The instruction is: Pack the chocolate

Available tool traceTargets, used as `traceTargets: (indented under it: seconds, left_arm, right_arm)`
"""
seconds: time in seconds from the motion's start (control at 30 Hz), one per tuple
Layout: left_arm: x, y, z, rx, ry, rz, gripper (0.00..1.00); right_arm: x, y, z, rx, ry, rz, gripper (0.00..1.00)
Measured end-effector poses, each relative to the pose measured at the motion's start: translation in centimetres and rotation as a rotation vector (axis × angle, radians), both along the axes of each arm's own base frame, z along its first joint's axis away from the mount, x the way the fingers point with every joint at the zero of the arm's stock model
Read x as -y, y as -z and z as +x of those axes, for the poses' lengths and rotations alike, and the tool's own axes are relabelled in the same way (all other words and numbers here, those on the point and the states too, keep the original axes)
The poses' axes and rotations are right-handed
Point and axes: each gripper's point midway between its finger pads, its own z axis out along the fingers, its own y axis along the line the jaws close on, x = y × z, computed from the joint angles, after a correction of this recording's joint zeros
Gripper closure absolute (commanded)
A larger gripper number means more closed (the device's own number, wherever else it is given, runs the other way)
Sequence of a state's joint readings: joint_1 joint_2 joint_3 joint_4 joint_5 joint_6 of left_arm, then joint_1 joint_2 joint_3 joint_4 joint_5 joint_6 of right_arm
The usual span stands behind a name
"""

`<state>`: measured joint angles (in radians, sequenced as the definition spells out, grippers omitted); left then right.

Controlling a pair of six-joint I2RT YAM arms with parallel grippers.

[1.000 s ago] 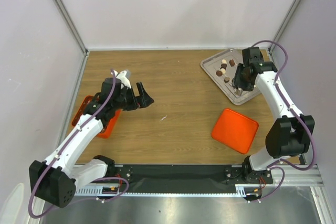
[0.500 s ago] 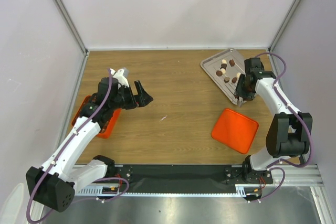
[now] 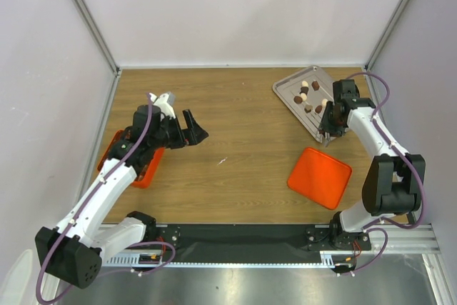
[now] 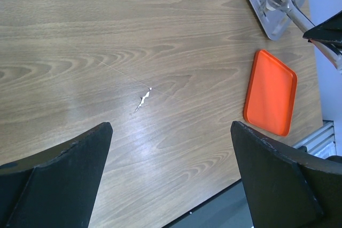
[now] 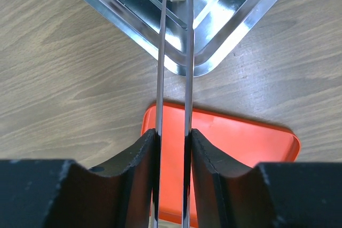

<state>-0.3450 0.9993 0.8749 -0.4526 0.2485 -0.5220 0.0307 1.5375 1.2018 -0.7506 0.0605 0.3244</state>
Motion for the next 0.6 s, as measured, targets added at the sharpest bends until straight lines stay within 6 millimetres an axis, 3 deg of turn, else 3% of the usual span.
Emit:
traceTargets:
  seconds: [0.13, 0.43, 0.6]
  left_arm:
    - [0.0, -0.7, 0.1, 0.007, -0.004, 0.001, 0.0]
    - [-0.8, -4.5, 2.1, 0.065, -0.075, 0.029, 0.0]
    - [-2.4, -7.3, 3.2, 0.092, -0.146, 0.065, 0.0]
  right_arm:
    - [0.0, -0.2, 0.0, 0.006, 0.0, 0.0, 0.75]
    - [-0.2, -2.4, -0.3, 0.04, -0.009, 0.009, 0.78]
    - [-2.3, -5.1, -0.1, 0.106, -0.069, 0.03, 0.78]
